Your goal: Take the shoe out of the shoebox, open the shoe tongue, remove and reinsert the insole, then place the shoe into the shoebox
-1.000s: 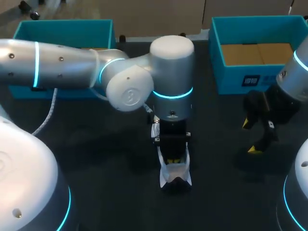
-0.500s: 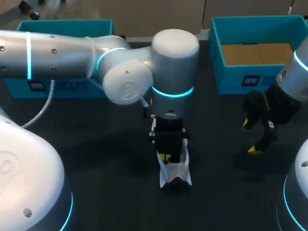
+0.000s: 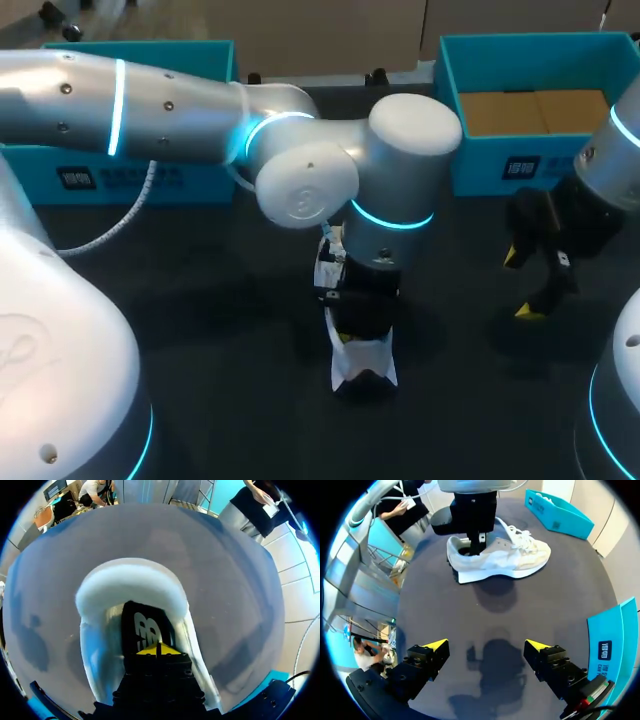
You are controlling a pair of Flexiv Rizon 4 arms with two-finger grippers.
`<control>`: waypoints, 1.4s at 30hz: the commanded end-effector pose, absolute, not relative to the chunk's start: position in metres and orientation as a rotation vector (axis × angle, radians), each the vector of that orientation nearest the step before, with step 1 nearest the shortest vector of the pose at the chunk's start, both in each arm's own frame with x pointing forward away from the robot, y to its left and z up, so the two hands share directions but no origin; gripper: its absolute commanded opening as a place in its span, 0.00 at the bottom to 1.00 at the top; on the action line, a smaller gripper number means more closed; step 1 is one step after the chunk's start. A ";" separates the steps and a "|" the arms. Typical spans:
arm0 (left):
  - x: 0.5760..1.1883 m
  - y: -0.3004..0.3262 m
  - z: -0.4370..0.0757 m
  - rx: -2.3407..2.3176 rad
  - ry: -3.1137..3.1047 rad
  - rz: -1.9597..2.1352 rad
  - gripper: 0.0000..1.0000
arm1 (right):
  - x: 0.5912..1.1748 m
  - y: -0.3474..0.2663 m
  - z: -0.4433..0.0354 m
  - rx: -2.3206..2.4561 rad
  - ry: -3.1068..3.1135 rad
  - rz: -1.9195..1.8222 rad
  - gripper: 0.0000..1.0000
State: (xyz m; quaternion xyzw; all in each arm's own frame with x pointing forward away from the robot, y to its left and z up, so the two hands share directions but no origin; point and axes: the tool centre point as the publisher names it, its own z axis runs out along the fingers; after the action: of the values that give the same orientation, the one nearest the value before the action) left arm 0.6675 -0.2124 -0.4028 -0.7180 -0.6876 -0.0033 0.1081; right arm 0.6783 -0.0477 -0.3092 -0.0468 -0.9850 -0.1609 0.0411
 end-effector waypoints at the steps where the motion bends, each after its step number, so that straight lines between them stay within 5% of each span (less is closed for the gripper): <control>1: 0.669 -0.202 -0.409 -2.125 -2.115 0.148 0.00 | 0.677 -0.048 -0.310 -0.143 -3.018 -0.492 1.00; 18: 0.665 -0.212 -0.374 -2.166 -2.217 0.287 0.00 | 0.677 -0.048 -0.310 -0.143 -3.018 -0.492 1.00; 33: 0.654 -0.228 -0.415 -2.170 -2.076 -0.069 0.00 | 0.677 -0.048 -0.310 -0.143 -3.018 -0.492 1.00; 42: 0.654 -0.228 -0.420 -2.112 -2.266 0.149 0.00 | 0.677 -0.048 -0.310 -0.143 -3.018 -0.492 1.00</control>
State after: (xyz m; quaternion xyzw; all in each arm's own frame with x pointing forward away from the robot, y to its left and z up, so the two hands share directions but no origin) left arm 0.6527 -0.2295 -0.4060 -0.6857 -0.7260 0.0138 0.0505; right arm 0.6783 -0.0477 -0.3092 -0.0468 -0.9850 -0.1609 0.0411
